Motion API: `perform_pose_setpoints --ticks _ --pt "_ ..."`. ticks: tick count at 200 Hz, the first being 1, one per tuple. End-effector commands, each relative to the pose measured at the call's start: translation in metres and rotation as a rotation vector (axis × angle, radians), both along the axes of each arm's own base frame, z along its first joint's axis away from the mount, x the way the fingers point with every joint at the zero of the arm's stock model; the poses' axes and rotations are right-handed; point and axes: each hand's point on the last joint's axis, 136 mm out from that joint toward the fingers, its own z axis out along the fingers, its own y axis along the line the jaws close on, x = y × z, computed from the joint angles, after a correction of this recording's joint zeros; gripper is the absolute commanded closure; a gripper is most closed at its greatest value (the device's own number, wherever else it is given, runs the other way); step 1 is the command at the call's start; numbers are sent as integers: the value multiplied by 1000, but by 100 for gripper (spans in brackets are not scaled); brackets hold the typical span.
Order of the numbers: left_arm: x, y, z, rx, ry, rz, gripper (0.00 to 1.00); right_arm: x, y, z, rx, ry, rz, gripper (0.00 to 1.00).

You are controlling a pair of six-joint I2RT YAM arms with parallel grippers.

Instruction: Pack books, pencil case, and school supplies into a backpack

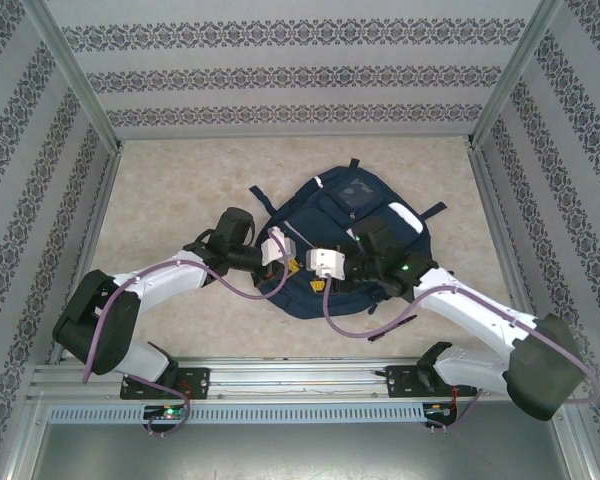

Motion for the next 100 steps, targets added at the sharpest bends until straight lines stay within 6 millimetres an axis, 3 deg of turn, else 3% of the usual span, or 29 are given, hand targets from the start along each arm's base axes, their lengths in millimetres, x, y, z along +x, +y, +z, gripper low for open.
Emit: perform_pose_setpoints --ticks 1,20,30,38,47,65,81,100 --pt "-8 -12 24 -91 -12 -51 100 20 10 0 19 40 -114 43" --pt "-11 -12 24 -107 -20 -45 100 36 5 -18 -53 35 -186 50" --pt "-10 -8 21 -92 -32 -28 100 44 -2 -25 -93 15 -238 62" --pt "-8 -4 17 -64 -38 -5 100 47 -7 -28 -124 -10 -247 76" --pt "-1 4 12 -28 -30 42 100 41 -10 -32 -157 -35 -197 88" --pt "26 29 6 -3 37 191 100 9 -14 -40 -258 -139 50 100" --pt "51 57 -1 15 85 324 100 -13 -16 -36 -261 -238 216 100" --pt "73 88 -8 85 86 482 100 -13 -25 -36 -304 -370 275 100"
